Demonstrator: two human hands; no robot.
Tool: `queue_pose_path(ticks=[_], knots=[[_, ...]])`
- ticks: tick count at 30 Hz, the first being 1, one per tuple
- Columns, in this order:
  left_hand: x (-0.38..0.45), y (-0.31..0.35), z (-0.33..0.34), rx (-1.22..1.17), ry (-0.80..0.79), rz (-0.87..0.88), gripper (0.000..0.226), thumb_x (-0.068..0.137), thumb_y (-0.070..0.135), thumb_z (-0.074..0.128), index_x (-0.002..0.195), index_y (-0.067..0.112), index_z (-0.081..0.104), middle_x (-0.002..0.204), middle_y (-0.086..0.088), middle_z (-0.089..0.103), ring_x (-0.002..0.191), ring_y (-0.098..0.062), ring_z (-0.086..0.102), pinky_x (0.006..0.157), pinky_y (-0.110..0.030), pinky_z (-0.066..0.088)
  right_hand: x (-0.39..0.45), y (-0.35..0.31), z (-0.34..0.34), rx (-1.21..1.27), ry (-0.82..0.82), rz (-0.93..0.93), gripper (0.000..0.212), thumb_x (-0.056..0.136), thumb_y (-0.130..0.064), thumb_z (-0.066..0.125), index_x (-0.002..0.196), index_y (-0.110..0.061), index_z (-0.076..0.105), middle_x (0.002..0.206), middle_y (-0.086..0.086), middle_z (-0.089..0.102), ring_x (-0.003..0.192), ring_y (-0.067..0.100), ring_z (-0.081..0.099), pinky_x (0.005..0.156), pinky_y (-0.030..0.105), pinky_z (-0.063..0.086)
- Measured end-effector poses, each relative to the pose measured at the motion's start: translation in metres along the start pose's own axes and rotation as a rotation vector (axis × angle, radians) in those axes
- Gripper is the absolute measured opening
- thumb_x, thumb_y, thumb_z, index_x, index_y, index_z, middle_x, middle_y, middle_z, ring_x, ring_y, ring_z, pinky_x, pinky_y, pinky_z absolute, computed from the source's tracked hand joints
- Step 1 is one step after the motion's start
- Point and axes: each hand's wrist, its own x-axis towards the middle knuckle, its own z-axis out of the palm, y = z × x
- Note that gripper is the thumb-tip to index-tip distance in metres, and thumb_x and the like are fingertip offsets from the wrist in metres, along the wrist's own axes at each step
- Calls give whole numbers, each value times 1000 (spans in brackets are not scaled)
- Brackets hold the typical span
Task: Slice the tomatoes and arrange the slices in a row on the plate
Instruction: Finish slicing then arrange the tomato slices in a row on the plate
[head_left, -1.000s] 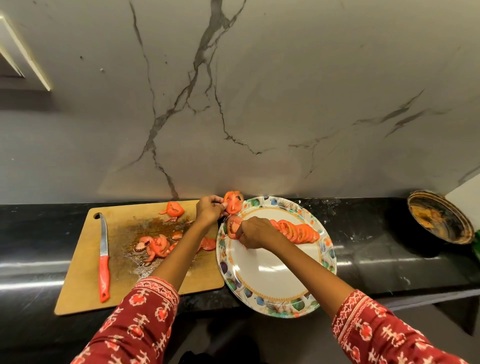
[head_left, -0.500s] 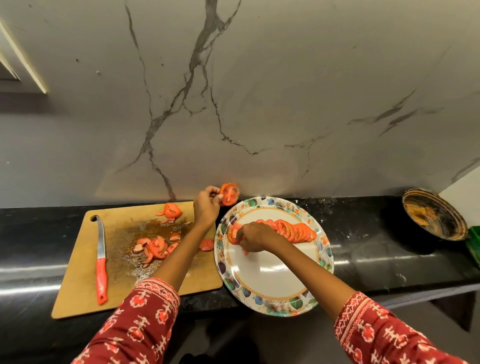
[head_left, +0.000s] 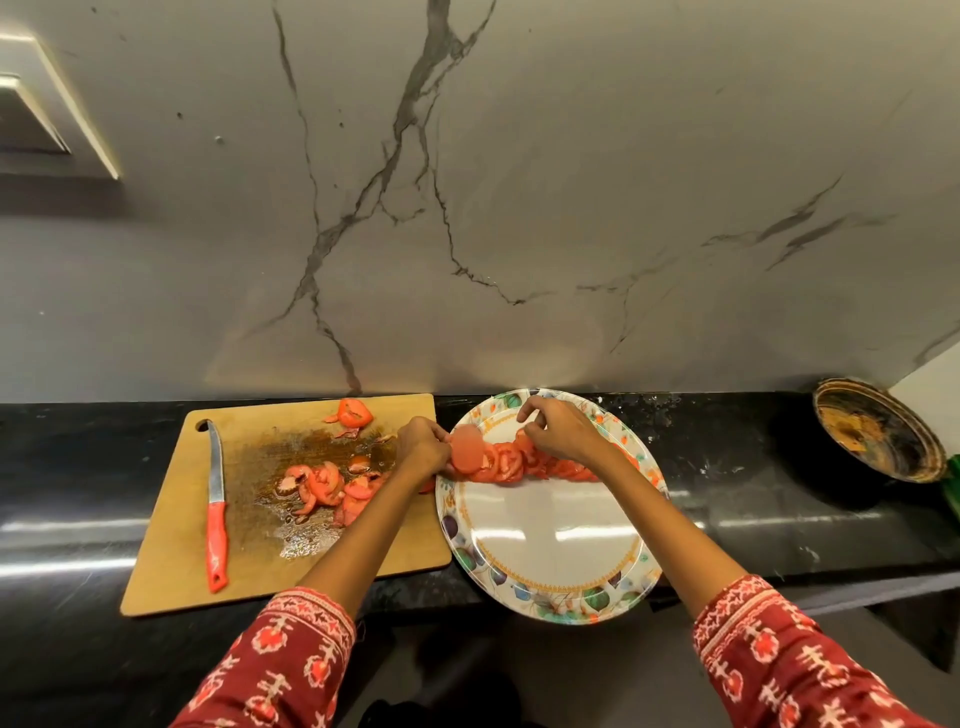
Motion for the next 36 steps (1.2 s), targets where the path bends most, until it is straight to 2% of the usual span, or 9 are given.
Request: queue_pose_path(ticks=[3, 8, 11, 14, 19, 22, 28, 31, 36], knots=[[-5, -2, 6, 105, 37, 22, 5, 81, 9, 69, 81, 13, 67, 90, -8, 69, 83, -22, 67, 74, -35, 57, -3, 0, 6, 55, 7, 9, 18, 88, -15, 53, 105, -13, 60, 73, 0, 55, 60, 10, 46, 60, 27, 37], [-17, 1, 9, 379, 218, 153, 13, 90, 15, 59, 98, 12, 68, 102, -6, 65, 97, -23, 60, 68, -28, 42, -4, 3, 11, 85, 4, -4, 16, 90, -15, 53, 104, -12, 59, 89, 10, 64, 75, 18, 55, 70, 34, 47], [-21, 0, 12, 443, 240, 196, 14, 91, 12, 56, 100, 11, 67, 101, -6, 65, 96, -22, 59, 70, -29, 40, -5, 5, 12, 123, 7, -23, 15, 88, -15, 56, 102, -12, 60, 83, 5, 62, 80, 20, 59, 74, 37, 50], [-22, -8, 11, 385, 235, 250, 14, 88, 17, 61, 100, 14, 67, 99, -3, 67, 95, -19, 59, 73, -30, 42, -5, 4, 14, 135, 16, -37, 13, 87, -17, 60, 100, -13, 60, 81, -1, 61, 81, 18, 61, 76, 38, 52], [-23, -33, 4, 257, 269, 386, 41, 79, 19, 72, 118, 16, 61, 105, -3, 67, 101, -22, 58, 71, -31, 47, -7, 0, 18, 197, 24, -70, 11, 87, -15, 64, 98, -14, 61, 86, 3, 65, 85, 19, 63, 79, 38, 55], [-24, -44, -5, 158, 336, 392, 38, 80, 9, 69, 118, 14, 62, 106, -5, 67, 104, -24, 56, 77, -33, 45, -6, -9, 21, 214, -42, -120, 14, 86, -13, 66, 99, -9, 64, 89, 4, 64, 85, 17, 61, 80, 37, 53], [-25, -58, -12, 85, 240, 394, 42, 75, 11, 74, 115, 17, 63, 102, -3, 68, 98, -20, 61, 81, -41, 53, 14, -40, 38, 85, -140, -242, 15, 89, -11, 60, 103, -11, 66, 110, 7, 66, 103, 20, 59, 87, 33, 51], [-27, -59, -11, 110, 213, 408, 48, 71, 18, 78, 116, 15, 62, 104, -4, 68, 100, -21, 60, 83, -41, 51, 20, -46, 43, 102, 4, -219, 23, 94, -8, 51, 115, -11, 60, 115, 10, 64, 108, 23, 59, 88, 31, 49], [-28, -50, -4, 237, 214, 484, 49, 72, 25, 77, 117, 14, 62, 110, -6, 66, 106, -24, 52, 81, -35, 43, 1, -15, 28, 194, 193, -192, 24, 91, 2, 47, 109, -2, 63, 107, 12, 66, 99, 22, 60, 86, 27, 47]])
